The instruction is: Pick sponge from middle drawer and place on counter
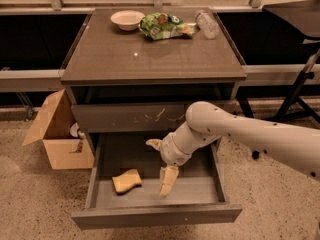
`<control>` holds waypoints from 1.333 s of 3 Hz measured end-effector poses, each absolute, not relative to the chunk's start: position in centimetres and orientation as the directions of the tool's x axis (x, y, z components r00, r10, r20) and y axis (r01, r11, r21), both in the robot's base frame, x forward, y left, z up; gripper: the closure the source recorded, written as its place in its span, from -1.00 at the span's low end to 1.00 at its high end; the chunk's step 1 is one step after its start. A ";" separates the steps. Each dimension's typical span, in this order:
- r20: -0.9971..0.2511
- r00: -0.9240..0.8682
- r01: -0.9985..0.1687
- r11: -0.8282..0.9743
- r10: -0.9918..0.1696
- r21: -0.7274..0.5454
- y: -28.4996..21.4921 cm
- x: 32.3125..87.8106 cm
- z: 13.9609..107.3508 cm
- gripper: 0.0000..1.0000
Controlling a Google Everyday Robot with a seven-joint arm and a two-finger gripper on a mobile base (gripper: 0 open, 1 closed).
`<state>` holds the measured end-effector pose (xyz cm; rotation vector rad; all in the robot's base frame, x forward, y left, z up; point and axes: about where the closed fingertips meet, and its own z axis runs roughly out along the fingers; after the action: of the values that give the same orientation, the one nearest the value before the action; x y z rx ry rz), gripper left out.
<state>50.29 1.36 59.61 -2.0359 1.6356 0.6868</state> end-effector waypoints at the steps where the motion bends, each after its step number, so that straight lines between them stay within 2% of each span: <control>1: -0.624 0.178 -0.978 -0.206 -0.761 -0.028 1.4 50.3 59.6 -1.00; 2: -0.630 0.179 -0.973 -0.229 -0.756 -0.001 2.8 52.1 55.8 -1.00; 4: -0.593 0.207 -0.974 -0.222 -0.778 -0.048 7.7 56.4 48.1 -1.00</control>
Offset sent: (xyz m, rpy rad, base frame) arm 0.0346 0.0206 -0.0660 0.0150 0.0619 0.0430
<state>56.37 7.66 48.07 -2.0748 1.6283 0.6387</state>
